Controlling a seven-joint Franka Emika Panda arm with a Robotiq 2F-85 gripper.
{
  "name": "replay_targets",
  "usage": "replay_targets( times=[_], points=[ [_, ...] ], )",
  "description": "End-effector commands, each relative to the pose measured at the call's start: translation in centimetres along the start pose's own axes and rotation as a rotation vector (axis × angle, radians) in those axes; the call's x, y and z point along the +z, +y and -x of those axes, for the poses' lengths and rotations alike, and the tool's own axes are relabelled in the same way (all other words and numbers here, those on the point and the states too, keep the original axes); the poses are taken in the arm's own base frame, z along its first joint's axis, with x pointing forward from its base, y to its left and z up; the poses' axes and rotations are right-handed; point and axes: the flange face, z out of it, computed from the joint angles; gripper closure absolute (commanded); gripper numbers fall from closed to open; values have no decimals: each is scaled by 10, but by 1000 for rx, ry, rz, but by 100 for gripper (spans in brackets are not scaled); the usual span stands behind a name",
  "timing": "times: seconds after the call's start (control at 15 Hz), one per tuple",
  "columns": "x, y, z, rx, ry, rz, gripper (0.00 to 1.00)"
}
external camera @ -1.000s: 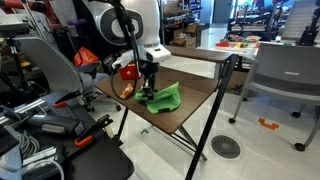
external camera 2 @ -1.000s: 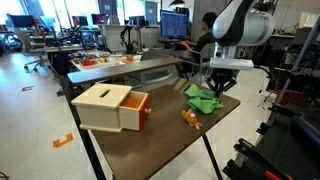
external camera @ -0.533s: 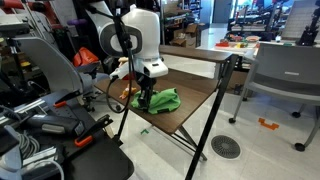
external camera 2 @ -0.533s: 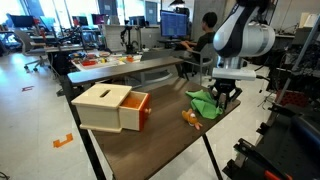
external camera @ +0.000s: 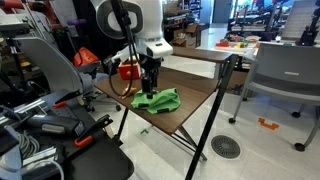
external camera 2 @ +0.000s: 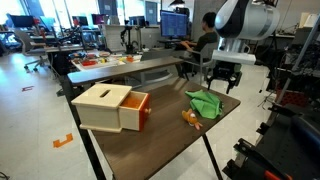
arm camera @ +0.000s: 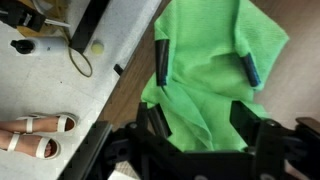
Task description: Fold the green towel on the towel
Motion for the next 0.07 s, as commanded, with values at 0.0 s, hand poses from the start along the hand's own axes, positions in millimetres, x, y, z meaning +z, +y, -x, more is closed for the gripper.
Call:
replay_targets(
  times=[0.0],
  points=[
    [-18, -1, 2, -9, 0, -15, 1]
  ],
)
